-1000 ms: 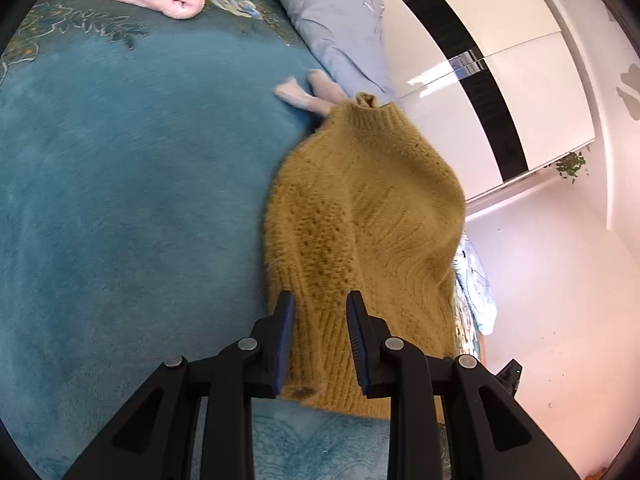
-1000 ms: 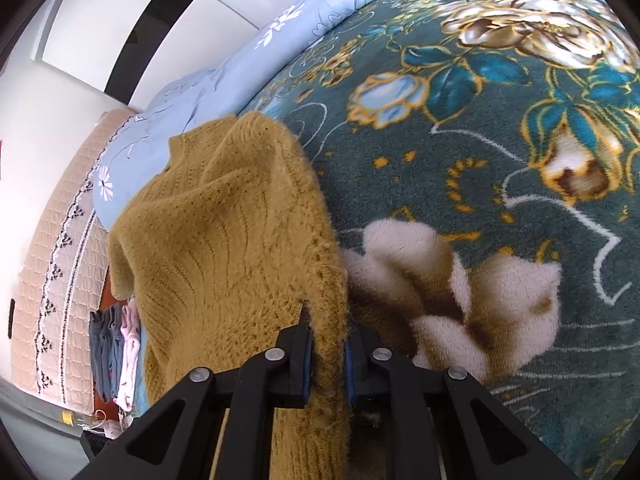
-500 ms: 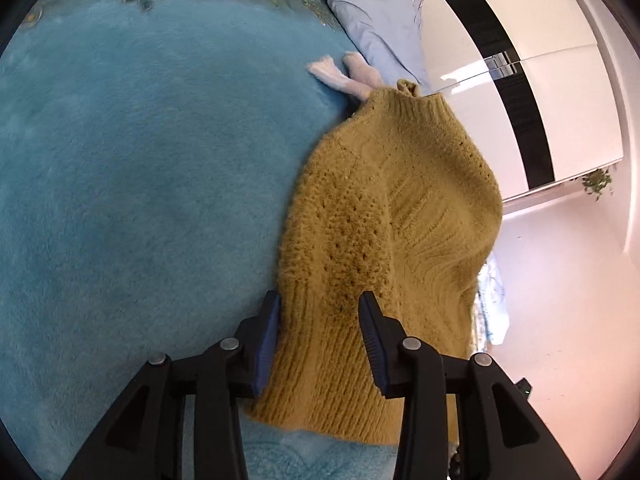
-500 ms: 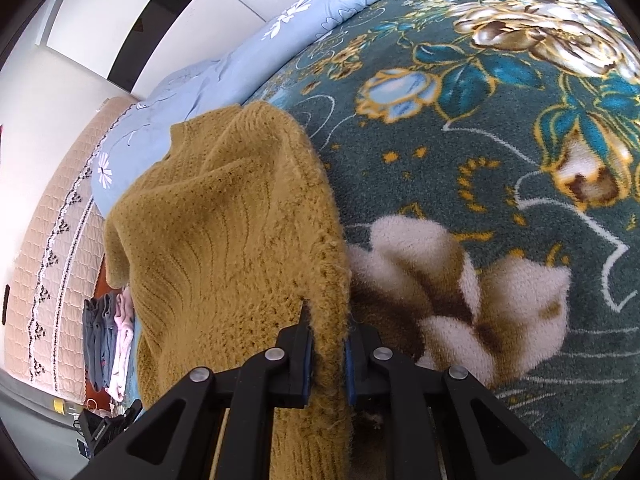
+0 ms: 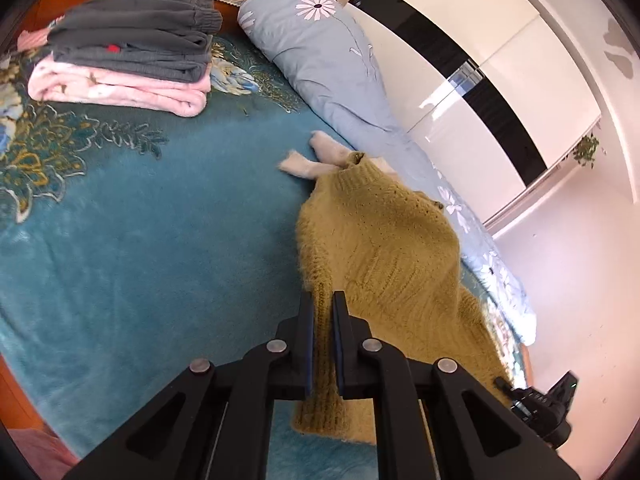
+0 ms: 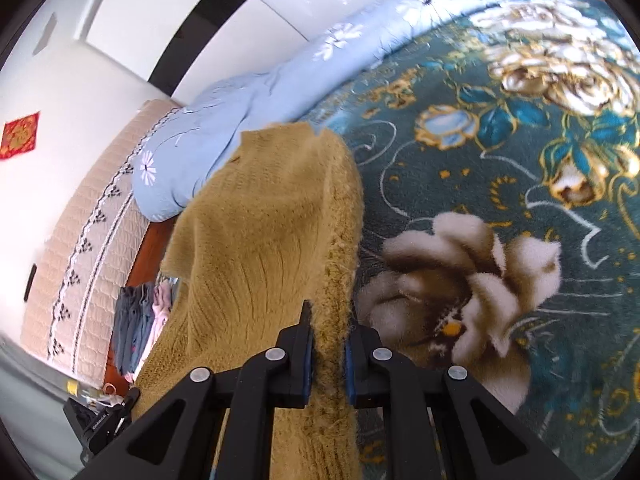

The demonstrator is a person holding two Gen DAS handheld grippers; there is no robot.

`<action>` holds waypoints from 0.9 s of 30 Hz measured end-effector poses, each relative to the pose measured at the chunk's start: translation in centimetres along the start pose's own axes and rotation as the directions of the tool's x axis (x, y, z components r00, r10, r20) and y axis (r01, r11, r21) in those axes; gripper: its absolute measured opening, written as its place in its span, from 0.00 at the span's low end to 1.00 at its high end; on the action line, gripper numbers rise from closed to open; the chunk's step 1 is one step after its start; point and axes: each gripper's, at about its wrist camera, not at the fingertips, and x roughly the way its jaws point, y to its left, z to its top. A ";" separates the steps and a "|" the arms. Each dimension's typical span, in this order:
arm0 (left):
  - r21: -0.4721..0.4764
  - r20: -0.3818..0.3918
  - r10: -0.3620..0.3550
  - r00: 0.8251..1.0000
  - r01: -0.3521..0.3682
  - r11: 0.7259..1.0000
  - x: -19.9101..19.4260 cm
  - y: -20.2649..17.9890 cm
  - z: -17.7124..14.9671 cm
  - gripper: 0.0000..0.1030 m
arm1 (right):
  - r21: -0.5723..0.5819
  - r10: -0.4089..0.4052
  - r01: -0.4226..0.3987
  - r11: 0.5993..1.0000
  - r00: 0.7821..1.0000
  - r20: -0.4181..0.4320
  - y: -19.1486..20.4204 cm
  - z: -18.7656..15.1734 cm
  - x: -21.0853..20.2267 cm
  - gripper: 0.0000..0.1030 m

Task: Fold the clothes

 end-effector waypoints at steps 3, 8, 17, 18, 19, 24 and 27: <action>-0.049 -0.067 0.047 0.997 -0.051 0.998 1.8 2.3 -1.0 0.08 | 0.009 -0.046 0.047 0.999 0.998 -0.038 -1.3 -0.6 0.6 0.12; -0.066 -0.154 0.129 0.980 -0.141 0.988 4.3 4.5 -2.9 0.08 | 0.118 -0.077 0.096 0.988 0.985 -0.152 -4.1 -1.1 4.0 0.12; -0.051 -0.144 0.162 0.976 -0.171 0.984 3.2 4.2 -2.5 0.10 | 0.070 -0.100 0.111 0.991 0.984 -0.145 -3.5 -1.0 4.1 0.13; -0.048 -0.136 0.188 0.973 -0.196 0.979 2.8 4.2 -2.4 0.10 | 0.071 -0.098 0.109 0.992 0.984 -0.146 -3.6 -1.1 4.2 0.13; -0.042 -0.121 0.216 0.969 -0.223 0.974 2.5 4.1 -2.2 0.10 | 0.074 -0.092 0.104 0.992 0.985 -0.146 -3.7 -1.1 4.2 0.14; -0.032 -0.062 0.210 0.976 -0.212 0.977 1.2 3.5 -0.3 0.15 | 0.078 -0.075 0.086 0.993 0.988 -0.135 -3.8 -1.0 3.9 0.17; -0.026 -0.058 0.169 0.984 -0.171 0.985 1.5 2.7 1.4 0.19 | 0.086 -0.096 0.104 0.991 0.991 -0.093 -3.8 -0.5 3.3 0.18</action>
